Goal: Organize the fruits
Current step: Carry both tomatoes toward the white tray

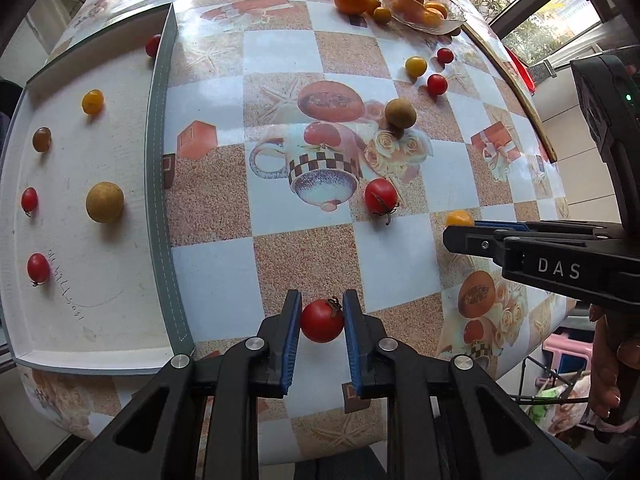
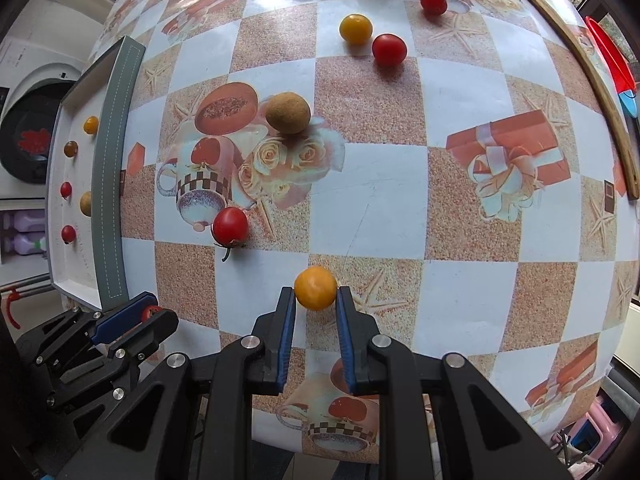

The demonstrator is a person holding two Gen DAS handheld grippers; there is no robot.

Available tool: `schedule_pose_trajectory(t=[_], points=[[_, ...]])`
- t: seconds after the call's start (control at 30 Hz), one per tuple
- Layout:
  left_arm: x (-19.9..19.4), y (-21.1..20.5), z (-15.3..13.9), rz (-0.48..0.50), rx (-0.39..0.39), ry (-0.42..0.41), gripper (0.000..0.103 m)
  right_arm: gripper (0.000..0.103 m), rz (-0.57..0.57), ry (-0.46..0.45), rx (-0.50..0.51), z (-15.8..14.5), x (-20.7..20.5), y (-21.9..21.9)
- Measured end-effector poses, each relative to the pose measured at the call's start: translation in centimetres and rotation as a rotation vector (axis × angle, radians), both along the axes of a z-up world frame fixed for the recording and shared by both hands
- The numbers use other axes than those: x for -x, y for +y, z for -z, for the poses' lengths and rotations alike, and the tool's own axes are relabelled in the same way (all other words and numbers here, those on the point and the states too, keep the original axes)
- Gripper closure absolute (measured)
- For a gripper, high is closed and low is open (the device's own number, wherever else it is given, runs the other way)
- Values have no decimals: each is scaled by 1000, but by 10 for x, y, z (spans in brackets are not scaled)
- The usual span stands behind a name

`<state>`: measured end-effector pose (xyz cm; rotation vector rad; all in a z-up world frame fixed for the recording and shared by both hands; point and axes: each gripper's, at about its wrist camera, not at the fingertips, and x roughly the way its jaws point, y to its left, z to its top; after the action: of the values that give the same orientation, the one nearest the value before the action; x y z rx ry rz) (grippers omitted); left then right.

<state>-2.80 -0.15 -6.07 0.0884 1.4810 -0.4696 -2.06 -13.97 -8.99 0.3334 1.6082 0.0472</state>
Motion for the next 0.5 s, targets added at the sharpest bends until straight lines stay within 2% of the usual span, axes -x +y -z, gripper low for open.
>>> schedule_pose_trajectory(t=[0.17,0.5], points=[[-6,14,-14,-14,6,-18,81,81,-1,-16,-12,-7,-9,-14],[-22,39,-36,-62,36,-67,81,81,-44,-49,-24,-36,-26,-4]])
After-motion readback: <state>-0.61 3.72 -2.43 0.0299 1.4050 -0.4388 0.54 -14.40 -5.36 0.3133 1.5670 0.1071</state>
